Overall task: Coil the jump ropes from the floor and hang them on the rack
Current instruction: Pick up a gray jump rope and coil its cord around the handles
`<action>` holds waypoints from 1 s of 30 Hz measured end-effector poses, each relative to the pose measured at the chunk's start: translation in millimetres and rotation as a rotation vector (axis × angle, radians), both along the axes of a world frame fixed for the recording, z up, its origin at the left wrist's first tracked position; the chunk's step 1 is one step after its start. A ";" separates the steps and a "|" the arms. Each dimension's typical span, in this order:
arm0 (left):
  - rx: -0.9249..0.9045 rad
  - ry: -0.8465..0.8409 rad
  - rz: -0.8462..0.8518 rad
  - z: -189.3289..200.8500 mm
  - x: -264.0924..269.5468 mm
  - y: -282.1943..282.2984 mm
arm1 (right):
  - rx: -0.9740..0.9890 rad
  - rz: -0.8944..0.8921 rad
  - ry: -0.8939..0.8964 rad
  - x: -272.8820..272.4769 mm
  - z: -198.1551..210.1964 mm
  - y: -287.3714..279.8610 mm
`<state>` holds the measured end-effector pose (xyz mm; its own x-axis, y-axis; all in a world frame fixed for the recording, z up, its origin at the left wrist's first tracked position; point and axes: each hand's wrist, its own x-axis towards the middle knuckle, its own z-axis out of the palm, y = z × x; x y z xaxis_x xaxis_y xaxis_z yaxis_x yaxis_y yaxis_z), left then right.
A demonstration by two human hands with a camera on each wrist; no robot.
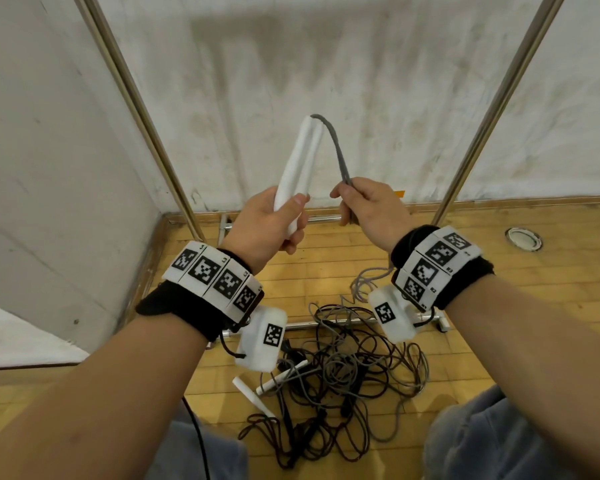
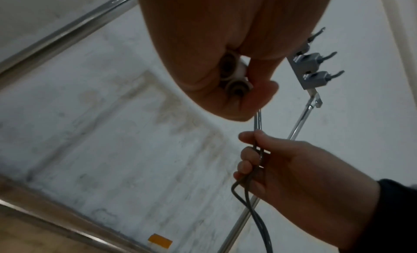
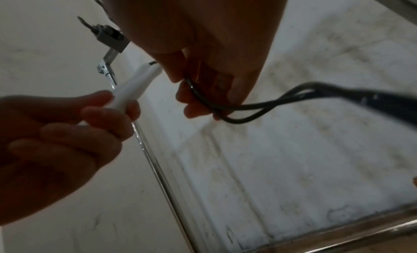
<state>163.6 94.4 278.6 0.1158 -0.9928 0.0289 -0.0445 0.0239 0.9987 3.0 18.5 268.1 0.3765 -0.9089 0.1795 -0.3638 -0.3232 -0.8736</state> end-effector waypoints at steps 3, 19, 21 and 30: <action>0.020 0.132 0.078 0.8 -3.4 -3.8 | -0.033 -0.004 0.119 2.7 -1.4 0.5; 0.074 0.120 0.382 -13.3 -3.1 -25.0 | 0.144 0.131 0.104 19.2 -19.2 19.8; 0.077 0.207 0.416 -9.2 -0.5 -26.1 | 0.247 0.076 -0.037 18.7 -20.0 20.4; 0.133 0.513 0.214 -2.1 -0.6 -22.3 | 0.502 0.164 -0.126 31.3 -35.4 36.7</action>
